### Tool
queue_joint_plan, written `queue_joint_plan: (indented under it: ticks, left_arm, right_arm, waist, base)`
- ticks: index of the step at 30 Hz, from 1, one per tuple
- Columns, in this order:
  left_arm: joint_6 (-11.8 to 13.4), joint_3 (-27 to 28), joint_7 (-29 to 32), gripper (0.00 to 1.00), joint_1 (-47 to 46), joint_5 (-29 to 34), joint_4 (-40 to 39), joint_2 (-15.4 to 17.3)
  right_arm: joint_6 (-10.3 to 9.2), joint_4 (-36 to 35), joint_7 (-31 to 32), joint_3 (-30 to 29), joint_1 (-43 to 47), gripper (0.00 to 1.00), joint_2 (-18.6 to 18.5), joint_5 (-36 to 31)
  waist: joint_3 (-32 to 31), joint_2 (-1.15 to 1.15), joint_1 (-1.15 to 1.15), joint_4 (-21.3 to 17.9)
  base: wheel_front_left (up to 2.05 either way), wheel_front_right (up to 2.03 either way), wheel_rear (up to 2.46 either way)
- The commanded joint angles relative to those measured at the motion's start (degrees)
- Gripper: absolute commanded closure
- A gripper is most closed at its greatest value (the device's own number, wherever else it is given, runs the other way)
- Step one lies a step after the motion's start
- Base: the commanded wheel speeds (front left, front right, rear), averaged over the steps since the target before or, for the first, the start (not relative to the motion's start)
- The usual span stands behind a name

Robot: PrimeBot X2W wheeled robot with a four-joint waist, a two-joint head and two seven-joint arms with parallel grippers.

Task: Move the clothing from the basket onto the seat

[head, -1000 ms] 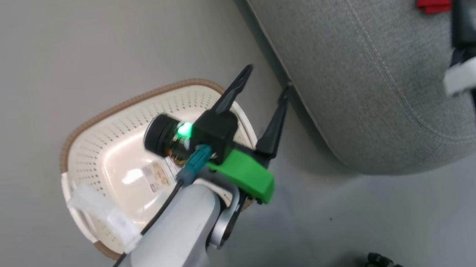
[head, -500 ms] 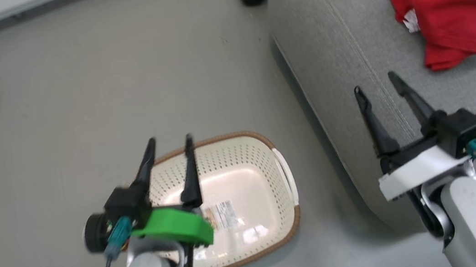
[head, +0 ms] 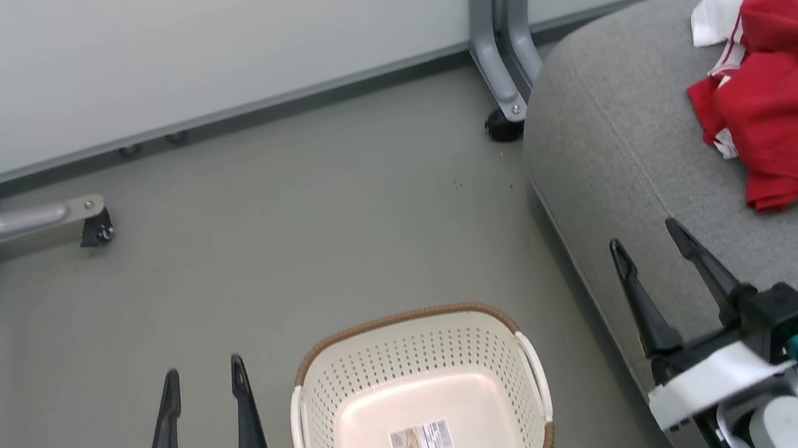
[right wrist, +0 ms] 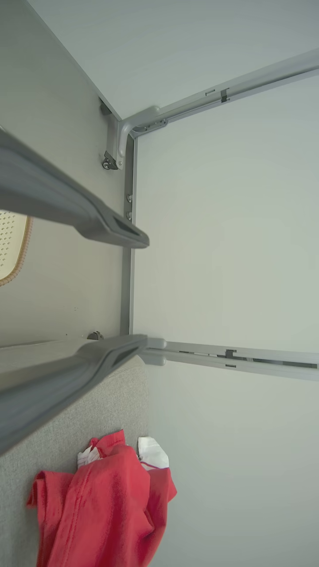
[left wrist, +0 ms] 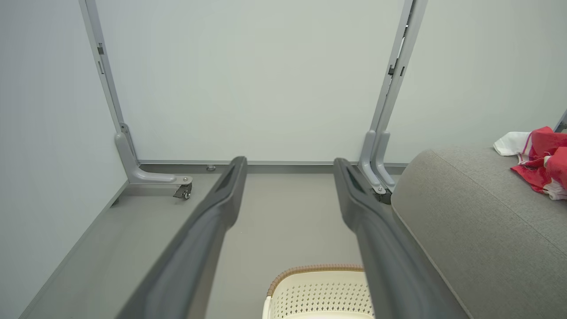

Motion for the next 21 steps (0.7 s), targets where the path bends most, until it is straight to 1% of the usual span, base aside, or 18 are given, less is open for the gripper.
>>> queue_joint_plan:
  ticks: [1,6,11,21]
  left_arm:
    - [-0.65,0.56,0.01,0.0,1.95,1.63,-0.35,-0.2]
    - [-1.9,2.66,0.01,0.0,6.15,3.33,-0.8,-0.6]
    - [-2.63,3.01,0.01,0.0,8.44,2.12,-0.74,-0.7]
    - [-2.54,3.71,0.01,0.0,9.73,0.87,0.43,-0.71]
  right_arm:
    - [-0.09,-0.18,-0.02,-0.06,1.64,0.0,0.35,-0.62]
    - [-0.09,0.19,-0.02,0.4,5.29,0.0,1.16,-1.19]
    - [-0.09,1.02,-0.02,1.25,7.59,0.0,1.71,-1.3]
    - [-0.08,2.16,-0.02,0.66,8.57,0.0,2.28,-1.5]
  waist:
    - [-3.54,0.0,0.01,1.62]
    - [-5.63,0.0,0.01,0.57]
    - [-7.12,0.0,0.01,-0.38]
    - [-8.77,0.0,0.01,-1.63]
  base:
    - [0.0,0.0,0.0]
    - [0.0,0.0,0.0]
    - [0.0,0.0,0.0]
    - [0.0,0.0,0.0]
